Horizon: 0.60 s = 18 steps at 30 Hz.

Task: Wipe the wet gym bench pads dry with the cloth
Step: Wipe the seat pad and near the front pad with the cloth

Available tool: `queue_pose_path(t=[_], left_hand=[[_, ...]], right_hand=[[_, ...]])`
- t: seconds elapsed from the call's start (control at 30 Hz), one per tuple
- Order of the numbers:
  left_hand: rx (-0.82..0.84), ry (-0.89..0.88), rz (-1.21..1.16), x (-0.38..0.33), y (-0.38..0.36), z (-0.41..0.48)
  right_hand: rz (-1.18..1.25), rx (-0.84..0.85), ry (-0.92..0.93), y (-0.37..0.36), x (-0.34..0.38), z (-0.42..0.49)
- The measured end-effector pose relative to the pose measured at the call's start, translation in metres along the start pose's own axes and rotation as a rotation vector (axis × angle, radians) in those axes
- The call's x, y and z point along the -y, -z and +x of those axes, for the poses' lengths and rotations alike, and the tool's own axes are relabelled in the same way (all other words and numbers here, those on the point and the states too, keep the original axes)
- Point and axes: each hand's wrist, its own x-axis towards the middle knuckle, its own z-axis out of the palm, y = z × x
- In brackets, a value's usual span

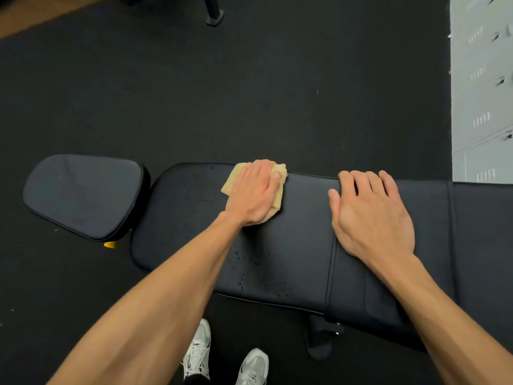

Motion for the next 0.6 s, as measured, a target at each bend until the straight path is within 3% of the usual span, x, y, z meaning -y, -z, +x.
queue_pose_path(t=[0.13,0.27,0.6], left_hand=[[-0.017,0.045,0.015,0.023,0.003,0.003],[-0.081,0.087,-0.021,0.002,-0.003,0.001],[-0.039,-0.088,-0.078,-0.089,-0.013,-0.02]], right_hand=[[-0.01,-0.007,-0.009,0.001,0.0,0.0],[0.016,-0.007,-0.027,0.002,0.002,0.002],[0.087,-0.068,-0.003,0.007,0.004,-0.001]])
